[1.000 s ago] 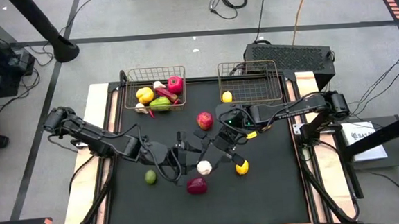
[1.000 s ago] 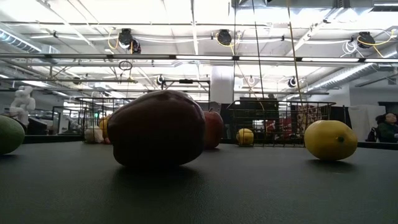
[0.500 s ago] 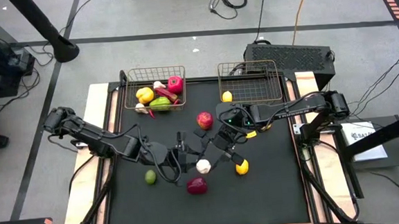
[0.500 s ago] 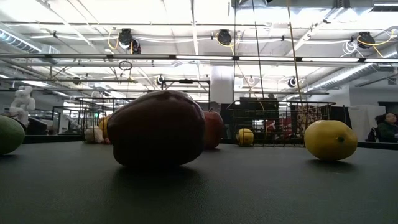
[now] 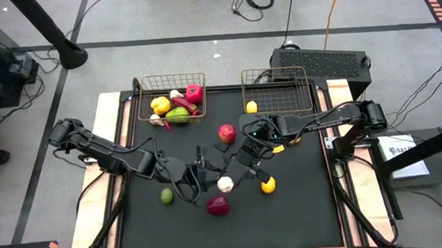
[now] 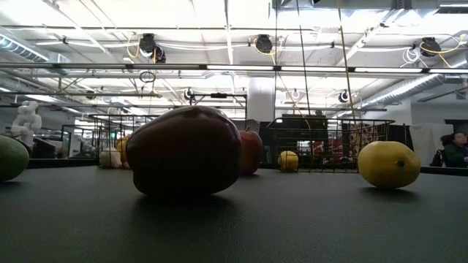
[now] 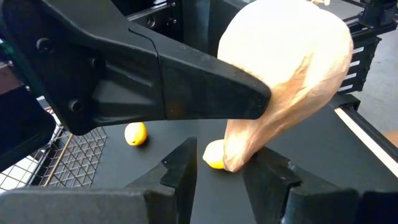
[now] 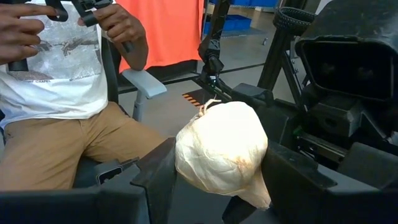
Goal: Sort produce into baskets
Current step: Put the garlic into the left wire basket
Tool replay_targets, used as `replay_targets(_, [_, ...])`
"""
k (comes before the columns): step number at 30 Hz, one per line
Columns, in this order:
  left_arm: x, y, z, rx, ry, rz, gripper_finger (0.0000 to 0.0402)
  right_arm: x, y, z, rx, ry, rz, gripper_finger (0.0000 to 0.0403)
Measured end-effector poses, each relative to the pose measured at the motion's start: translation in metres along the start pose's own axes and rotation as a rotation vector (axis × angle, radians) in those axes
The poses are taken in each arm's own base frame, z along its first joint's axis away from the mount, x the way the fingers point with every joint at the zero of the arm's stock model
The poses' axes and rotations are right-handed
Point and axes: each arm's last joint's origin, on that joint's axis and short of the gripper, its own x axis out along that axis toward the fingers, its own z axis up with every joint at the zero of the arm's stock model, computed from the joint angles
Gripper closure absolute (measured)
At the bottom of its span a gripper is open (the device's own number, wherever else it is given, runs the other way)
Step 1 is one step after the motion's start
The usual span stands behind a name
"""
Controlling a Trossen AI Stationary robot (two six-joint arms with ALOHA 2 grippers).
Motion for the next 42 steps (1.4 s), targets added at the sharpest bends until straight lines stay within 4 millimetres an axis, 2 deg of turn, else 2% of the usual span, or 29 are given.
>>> replay_targets(15, [0.0,0.001,-0.001,-0.024,0.01,0.023,0.0277,0.0,-0.002,-0.001,-0.015,0.03,-0.061,0.0195])
replay_targets(28, [0.0,0.001,0.002,-0.003,-0.02,-0.004,0.0277,-0.012,-0.011,-0.003,0.095,0.032,-0.107,0.0195])
replay_targets(42, [0.0,0.0,0.001,0.024,-0.009,-0.009,0.0281,-0.012,-0.01,-0.005,0.116,0.048,-0.099,0.0195])
